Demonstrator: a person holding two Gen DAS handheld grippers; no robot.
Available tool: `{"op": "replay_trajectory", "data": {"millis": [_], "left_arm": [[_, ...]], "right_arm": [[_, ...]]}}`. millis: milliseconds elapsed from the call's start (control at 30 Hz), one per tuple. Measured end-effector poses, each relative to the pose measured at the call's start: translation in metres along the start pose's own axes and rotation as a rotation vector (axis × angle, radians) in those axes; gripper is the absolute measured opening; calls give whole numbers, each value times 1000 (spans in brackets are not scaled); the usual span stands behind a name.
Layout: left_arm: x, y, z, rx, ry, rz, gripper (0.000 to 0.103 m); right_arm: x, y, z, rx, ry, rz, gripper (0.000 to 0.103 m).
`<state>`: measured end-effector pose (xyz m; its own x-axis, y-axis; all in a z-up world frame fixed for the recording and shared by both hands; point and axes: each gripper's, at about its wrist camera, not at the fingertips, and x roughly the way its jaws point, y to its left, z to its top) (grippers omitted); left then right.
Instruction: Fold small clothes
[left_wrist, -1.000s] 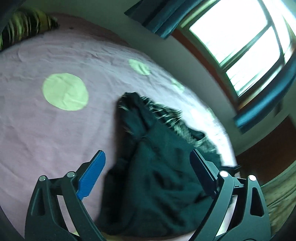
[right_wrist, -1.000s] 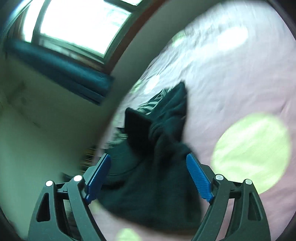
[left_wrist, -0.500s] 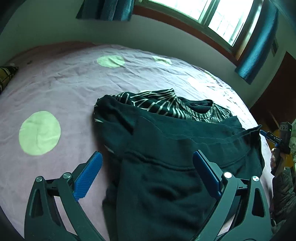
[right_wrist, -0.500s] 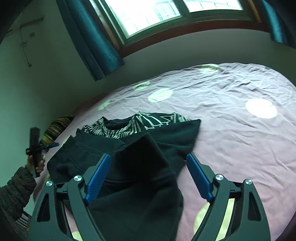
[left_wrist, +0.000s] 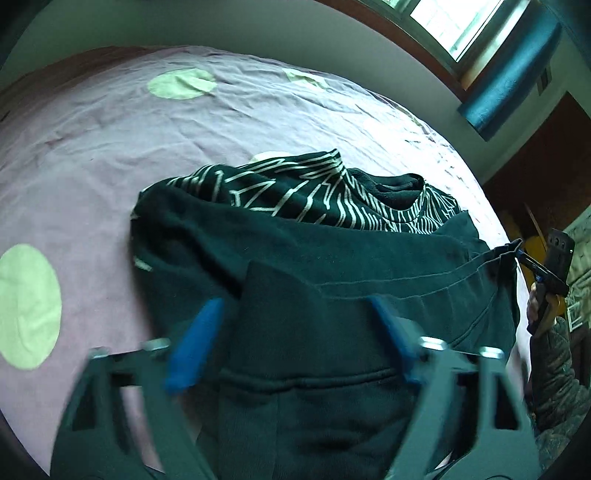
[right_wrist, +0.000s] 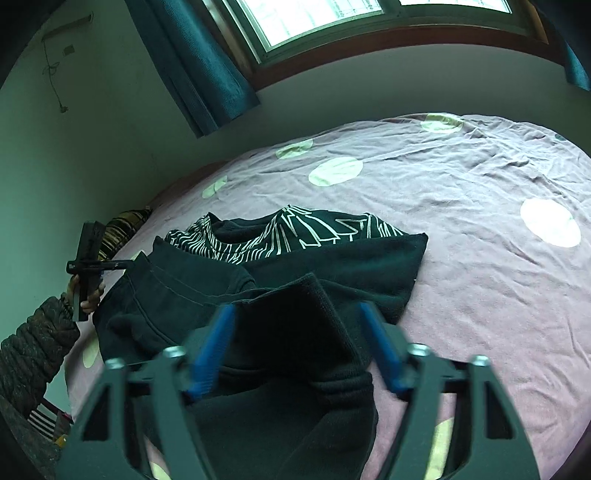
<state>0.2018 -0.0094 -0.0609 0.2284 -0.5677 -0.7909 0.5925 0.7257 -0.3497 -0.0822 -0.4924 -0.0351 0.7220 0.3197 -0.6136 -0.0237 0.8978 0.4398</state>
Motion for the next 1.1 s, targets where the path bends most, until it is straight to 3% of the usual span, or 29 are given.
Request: {"op": "replay_trajectory", "data": {"millis": [67,133,233,367,567,700,900,1000,1100], "left_arm": [[7,-1,2,-3,27,12,43],[14,-7,0,45,51,88,25],[9,-10,-4,69,25,103,8],[-9,-12,-8,66,-41,86,6],[-35,-24,-1,60,-136,125,5],[-53,-29,23,41,-216,172,5],[-54,-1,93,-103,-327,255,5],[-17,17,112,-159,-291,303,5],[40,36,112,-190,-177,382,5]], "right_arm": [[5,-3,1,10,22,-27,38],[9,-7,0,21,41,-20,16],[4,-15,-2,69,22,8,10],[-2,-15,-5,88,5,12,7],[-18,0,8,65,-62,13,7],[-25,5,36,51,-111,21,7],[-7,-18,103,123,-200,46,7],[40,-46,123,211,-159,34,7],[96,-73,117,292,-38,-24,7]]}}
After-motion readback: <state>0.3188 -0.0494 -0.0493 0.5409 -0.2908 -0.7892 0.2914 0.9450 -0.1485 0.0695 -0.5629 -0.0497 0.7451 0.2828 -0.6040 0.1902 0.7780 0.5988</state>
